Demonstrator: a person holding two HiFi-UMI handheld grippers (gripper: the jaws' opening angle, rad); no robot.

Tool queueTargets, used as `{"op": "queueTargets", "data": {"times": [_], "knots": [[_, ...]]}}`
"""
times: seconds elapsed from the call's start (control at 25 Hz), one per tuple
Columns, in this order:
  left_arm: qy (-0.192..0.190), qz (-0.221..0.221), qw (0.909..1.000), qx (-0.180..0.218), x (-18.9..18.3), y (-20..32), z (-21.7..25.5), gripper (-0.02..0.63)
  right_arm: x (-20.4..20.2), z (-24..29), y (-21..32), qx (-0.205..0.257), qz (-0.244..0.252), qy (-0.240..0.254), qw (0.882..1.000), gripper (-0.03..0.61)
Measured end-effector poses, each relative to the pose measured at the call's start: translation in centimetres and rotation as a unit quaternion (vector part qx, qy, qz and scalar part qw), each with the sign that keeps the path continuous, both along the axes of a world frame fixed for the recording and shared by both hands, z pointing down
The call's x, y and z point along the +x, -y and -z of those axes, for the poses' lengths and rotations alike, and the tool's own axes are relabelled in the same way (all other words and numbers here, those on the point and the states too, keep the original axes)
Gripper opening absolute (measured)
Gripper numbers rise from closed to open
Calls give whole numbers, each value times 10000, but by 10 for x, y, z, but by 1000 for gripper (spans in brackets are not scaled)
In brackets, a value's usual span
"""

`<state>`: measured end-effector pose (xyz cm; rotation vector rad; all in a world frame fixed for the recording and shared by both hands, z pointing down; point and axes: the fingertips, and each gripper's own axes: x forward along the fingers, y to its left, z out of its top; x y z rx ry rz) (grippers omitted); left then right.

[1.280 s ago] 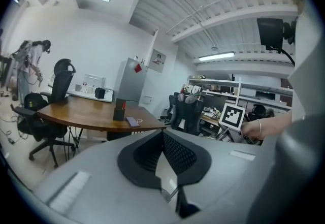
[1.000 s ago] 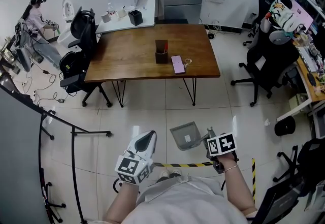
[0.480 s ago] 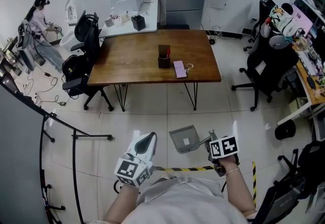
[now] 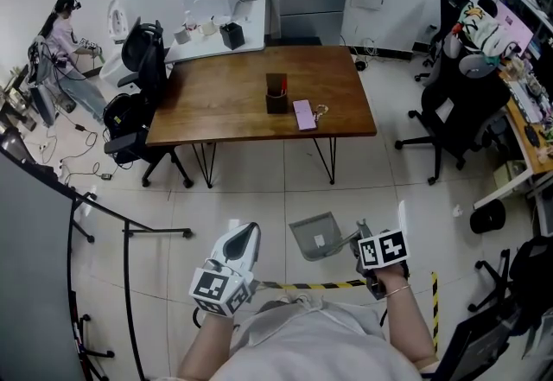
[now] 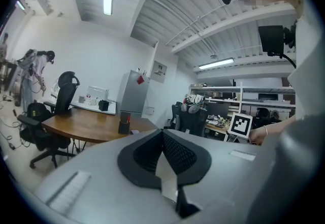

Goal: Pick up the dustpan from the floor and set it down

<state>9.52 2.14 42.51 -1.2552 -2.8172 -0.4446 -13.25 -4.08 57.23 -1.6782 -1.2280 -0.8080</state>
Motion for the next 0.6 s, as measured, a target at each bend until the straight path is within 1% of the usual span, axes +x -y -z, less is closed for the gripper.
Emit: {"op": "queueTargets", "data": {"times": [0.12,0.24,0.36,0.48,0.6], "knots": [[29,83,9999,77,3,-5,-10,14,-2,-6,-5,5,56,-28,10000,0],[134,156,9997,157,0,-12,-14,14,-10,-11,-14,37,-30,-160,9999,0],[73,72,9997,233,-6,-23,-20,14,-18,-15,-28,115,-140,-239,9995,0],[-19,-19,9993,366,-8,-46,-32,14,-22,-23,-45,238,-281,-329,9988,0],[84,-100,9987,491,-6,-81,-35,14,-20,-28,-72,327,-421,-396,9978,0]]}}
